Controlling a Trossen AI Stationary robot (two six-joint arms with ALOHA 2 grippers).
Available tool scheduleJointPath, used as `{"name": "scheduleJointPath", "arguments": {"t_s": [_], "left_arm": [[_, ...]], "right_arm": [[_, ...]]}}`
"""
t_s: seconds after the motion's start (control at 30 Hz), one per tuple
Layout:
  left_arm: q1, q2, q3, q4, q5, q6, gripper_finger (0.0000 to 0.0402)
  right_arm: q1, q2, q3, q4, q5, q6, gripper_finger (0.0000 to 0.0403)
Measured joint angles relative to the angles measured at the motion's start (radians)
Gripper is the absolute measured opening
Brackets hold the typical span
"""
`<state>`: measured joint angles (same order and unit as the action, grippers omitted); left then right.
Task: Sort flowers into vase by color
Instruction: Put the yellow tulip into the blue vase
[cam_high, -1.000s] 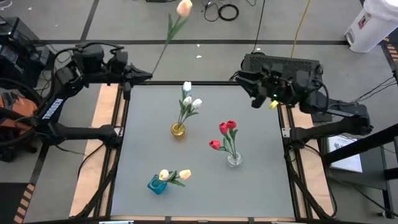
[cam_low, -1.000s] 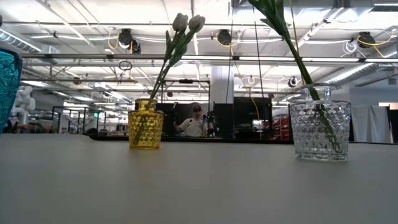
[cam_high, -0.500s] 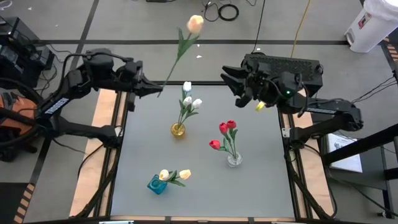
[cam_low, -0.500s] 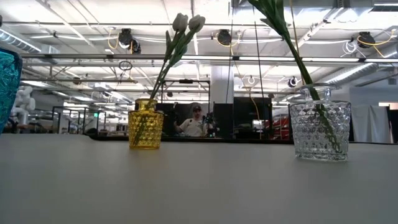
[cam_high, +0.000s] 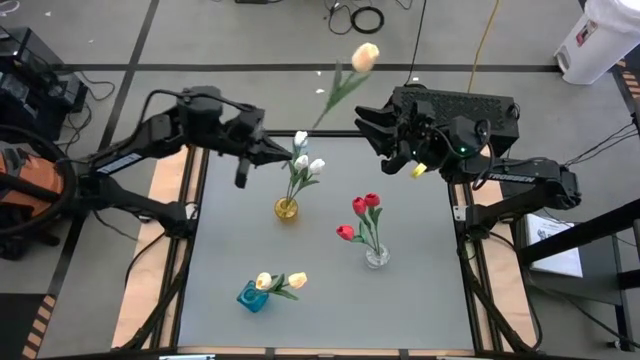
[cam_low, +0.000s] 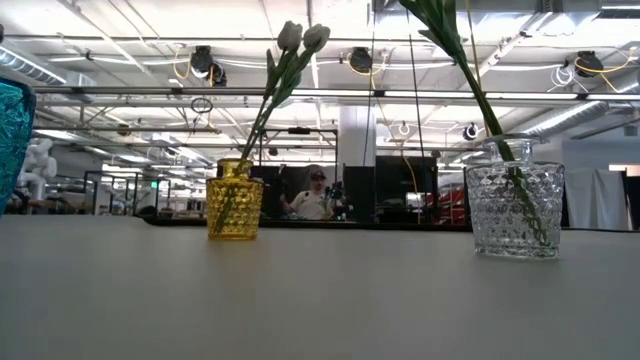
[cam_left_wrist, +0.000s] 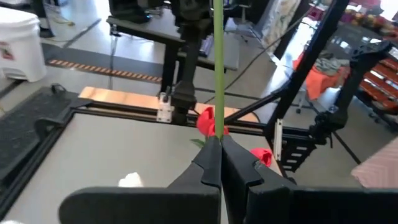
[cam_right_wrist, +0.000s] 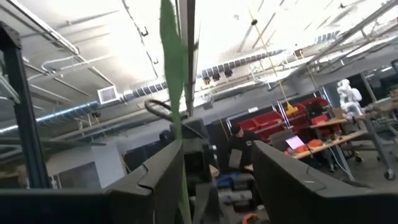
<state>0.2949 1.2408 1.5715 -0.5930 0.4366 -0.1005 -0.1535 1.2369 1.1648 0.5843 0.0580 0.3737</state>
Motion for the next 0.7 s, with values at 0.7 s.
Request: {"name": "scheduleJointPath", "arguments": {"t_s": [0.7], "left_arm": [[-0.075,0.110,0.000,0.146,0.005,-0.026,0.0000]], "right_arm": [[0.013,0.000,0.000,0.020,-0.108,0.012,0.0183]]}}
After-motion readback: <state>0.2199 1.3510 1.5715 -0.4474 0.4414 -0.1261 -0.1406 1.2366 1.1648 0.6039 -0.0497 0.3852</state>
